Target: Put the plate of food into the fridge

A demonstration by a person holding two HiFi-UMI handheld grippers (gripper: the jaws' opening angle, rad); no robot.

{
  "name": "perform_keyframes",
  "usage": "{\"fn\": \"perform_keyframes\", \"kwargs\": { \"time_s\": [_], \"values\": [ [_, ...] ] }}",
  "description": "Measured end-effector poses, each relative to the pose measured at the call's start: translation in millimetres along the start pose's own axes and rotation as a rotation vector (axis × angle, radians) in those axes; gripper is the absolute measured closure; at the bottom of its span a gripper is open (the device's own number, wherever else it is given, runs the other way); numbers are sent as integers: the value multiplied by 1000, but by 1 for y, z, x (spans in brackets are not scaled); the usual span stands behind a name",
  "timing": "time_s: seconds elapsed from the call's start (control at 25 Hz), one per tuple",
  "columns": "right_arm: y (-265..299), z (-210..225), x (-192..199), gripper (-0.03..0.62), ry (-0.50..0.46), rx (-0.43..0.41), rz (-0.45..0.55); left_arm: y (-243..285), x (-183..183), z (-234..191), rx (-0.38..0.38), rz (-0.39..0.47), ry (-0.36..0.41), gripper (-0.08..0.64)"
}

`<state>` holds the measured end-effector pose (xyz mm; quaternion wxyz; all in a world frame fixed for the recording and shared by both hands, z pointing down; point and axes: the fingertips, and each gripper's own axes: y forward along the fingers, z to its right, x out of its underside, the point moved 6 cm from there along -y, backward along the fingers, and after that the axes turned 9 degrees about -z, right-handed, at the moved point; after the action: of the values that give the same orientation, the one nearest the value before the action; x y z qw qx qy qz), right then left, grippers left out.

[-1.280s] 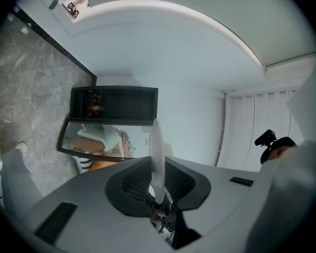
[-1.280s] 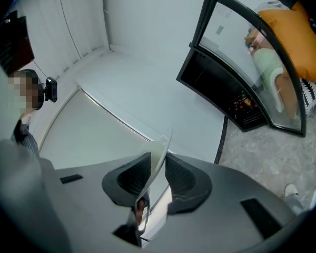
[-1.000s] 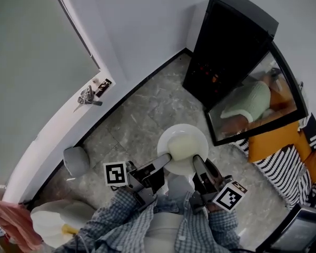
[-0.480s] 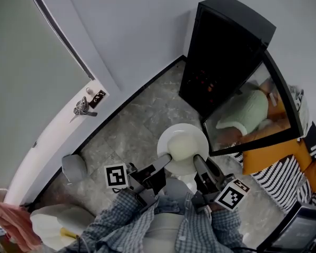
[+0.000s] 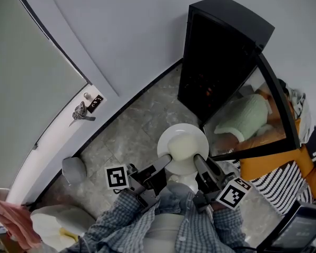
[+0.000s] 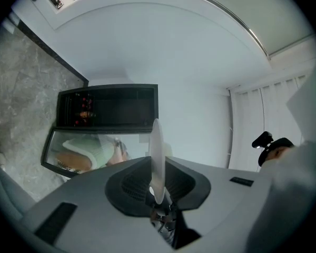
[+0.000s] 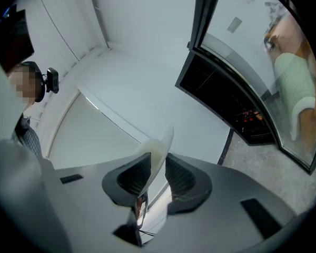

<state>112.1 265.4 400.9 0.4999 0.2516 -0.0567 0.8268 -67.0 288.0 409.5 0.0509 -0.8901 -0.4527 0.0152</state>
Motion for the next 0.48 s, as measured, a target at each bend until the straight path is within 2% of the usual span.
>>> {"fn": "perform_keyframes", "kwargs": {
  "time_s": [0.28, 0.48],
  "values": [
    [4, 7, -7, 502, 25, 0, 11, 7, -6, -4, -8, 19, -14, 500],
    [9, 16, -20, 500, 33, 15, 27, 20, -20, -9, -11, -1, -25, 500]
  ]
}}
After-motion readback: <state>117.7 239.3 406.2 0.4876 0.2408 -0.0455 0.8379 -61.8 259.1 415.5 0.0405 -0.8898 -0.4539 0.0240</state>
